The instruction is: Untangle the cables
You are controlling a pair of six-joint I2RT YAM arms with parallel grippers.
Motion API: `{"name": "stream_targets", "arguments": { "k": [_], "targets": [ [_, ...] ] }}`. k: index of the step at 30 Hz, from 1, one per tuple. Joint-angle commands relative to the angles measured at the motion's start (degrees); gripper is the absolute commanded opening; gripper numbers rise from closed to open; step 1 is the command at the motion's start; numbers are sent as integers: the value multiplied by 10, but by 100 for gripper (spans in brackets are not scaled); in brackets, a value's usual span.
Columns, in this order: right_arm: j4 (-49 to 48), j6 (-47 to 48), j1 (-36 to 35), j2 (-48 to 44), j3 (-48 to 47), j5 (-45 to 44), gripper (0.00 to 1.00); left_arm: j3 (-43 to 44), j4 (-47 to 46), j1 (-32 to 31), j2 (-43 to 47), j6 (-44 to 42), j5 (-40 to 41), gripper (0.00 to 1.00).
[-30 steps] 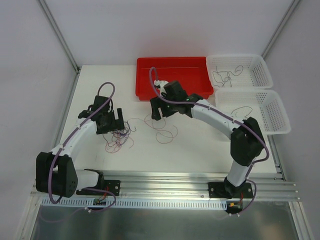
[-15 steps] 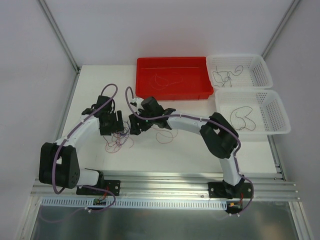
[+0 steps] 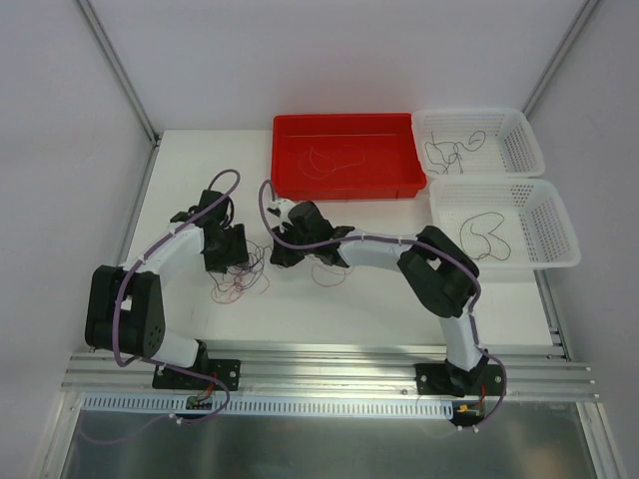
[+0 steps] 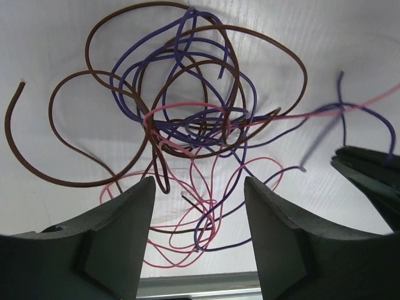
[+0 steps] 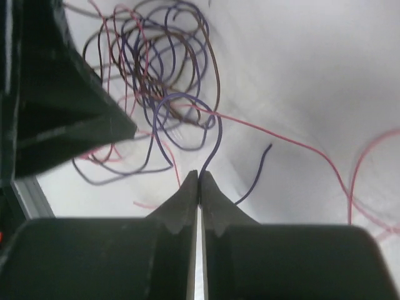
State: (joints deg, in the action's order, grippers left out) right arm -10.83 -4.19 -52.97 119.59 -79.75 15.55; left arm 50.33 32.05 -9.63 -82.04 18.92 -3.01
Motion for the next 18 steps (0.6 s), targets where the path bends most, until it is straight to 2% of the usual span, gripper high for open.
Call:
{"name": "stream_targets", "arguments": {
  "k": [1,5,12,18],
  "targets": [
    [-9,16,1,-125,56,-21,1,22,9,6,-13,3,-27,59],
    [17,28,-4,-237,145,-31,1,24,8,6,-20,4,-42,54],
    [135,39,-24,-347,147,-58,1,30,9,6,-44,10,-77,48],
    [163,39,-29,-384,141,-90,1,26,7,5,-37,10,-109,46]
  ]
}}
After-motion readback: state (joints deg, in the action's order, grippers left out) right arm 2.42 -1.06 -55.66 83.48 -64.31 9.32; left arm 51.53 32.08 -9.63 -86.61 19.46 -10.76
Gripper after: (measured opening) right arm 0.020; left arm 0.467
